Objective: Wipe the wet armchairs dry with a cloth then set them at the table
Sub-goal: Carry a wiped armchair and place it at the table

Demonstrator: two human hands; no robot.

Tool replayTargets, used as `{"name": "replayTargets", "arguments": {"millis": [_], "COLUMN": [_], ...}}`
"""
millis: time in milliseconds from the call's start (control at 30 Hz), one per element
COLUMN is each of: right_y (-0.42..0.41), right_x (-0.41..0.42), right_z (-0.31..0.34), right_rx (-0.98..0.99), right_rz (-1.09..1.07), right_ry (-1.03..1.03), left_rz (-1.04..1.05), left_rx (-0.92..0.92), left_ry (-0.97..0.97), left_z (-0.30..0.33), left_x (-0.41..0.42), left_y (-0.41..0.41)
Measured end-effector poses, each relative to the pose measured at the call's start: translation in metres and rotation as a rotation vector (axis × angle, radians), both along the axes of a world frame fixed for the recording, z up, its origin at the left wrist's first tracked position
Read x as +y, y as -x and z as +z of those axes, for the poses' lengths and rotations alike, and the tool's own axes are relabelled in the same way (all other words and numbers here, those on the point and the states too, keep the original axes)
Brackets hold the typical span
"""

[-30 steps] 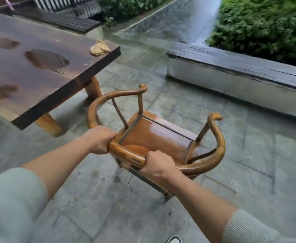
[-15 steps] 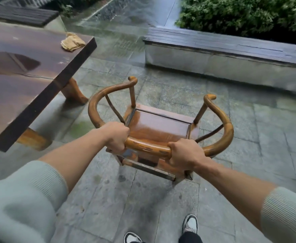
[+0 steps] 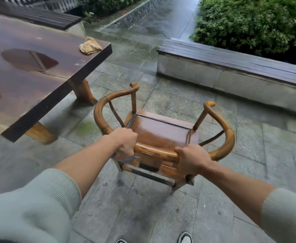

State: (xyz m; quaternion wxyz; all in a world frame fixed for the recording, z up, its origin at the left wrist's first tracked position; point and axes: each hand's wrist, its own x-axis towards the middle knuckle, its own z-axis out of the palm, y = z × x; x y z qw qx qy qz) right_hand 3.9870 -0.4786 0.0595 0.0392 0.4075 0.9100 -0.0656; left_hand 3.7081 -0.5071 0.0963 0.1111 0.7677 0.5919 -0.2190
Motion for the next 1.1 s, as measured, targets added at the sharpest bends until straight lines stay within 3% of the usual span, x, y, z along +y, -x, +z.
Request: {"name": "replayTargets", "arguments": {"millis": [233, 533, 1100], "right_y": [0.015, 0.116, 0.098], "right_x": [0.079, 0.199, 0.341], "right_z": [-0.004, 0.008, 0.01], "right_rx": [-0.11, -0.139, -0.159], "right_rz": [0.206, 0.684, 1.024], "right_ry": [0.006, -0.035, 0.003], "left_rz": [0.193, 0.688, 0.97], "left_rx": [-0.074, -0.034, -0.056], "left_ry": [-0.029, -0.079, -0.092], "left_z": [-0.01, -0.018, -0.011], "left_x": [-0.004, 0.005, 0.099], "left_y": [-0.001, 0.02, -0.072]}}
